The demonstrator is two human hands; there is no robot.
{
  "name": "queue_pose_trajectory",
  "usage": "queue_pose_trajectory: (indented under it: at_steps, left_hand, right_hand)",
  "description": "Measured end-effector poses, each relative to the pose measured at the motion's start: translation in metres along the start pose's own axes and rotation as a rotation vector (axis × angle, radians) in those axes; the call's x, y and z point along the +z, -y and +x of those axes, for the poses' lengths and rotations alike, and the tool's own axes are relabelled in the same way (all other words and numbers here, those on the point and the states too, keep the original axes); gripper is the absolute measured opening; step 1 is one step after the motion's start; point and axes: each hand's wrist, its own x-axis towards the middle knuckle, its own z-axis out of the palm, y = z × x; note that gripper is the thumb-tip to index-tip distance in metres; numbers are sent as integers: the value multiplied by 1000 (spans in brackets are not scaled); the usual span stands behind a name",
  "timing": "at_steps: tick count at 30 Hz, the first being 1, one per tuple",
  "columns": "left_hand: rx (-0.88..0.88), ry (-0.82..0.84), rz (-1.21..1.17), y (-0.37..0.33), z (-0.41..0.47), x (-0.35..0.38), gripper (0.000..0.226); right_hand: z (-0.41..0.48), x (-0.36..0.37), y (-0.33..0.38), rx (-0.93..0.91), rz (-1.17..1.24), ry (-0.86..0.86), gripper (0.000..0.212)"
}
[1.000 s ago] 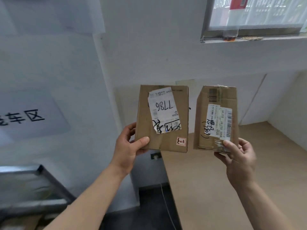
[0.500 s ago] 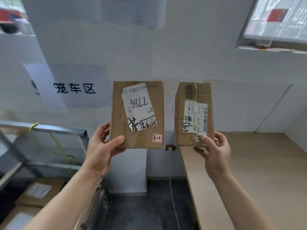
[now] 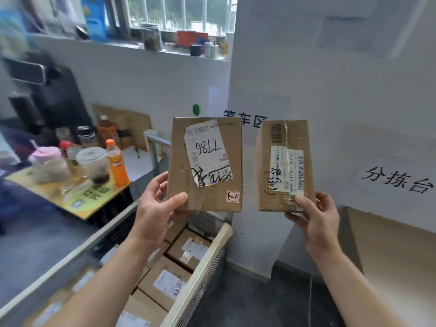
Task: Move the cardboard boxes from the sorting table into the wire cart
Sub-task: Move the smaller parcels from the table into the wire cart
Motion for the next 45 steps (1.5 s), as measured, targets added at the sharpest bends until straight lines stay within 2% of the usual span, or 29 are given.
queue_pose_trajectory:
  at_steps: [3, 7, 17, 23, 26, 32, 34, 38, 45]
  left_hand:
    - [14, -87, -1, -8, -9, -38, 72]
    - [31, -200, -24, -10, -21, -78, 62]
    - [-2, -551, 64, 19, -32, -152, 54]
    - [-44, -776, 34, 60, -26, -163, 56]
    - [-72, -856, 21, 86, -22, -158, 64]
    - [-205, -1025, -4, 150, -28, -153, 75]
    - [-257, -1067, -25, 177, -32, -156, 80]
    - [-345, -1097, -60, 233, -35, -166, 71]
    - [-492, -1156, -110, 306, -47, -170, 73]
  right_hand:
    - [-6, 38, -7, 15, 7, 99, 43]
    - [-4, 83, -21, 49, -2, 219, 36]
    - [39, 178, -101, 215, -36, 480, 45]
    - [83, 220, -162, 338, -114, 689, 46]
    - [104, 231, -194, 373, -178, 793, 36]
    - [123, 236, -260, 465, -327, 922, 34]
    - [126, 233, -285, 504, -372, 928, 35]
    - [130, 221, -334, 572, -459, 915, 41]
    - [134, 199, -396, 648, -602, 932, 41]
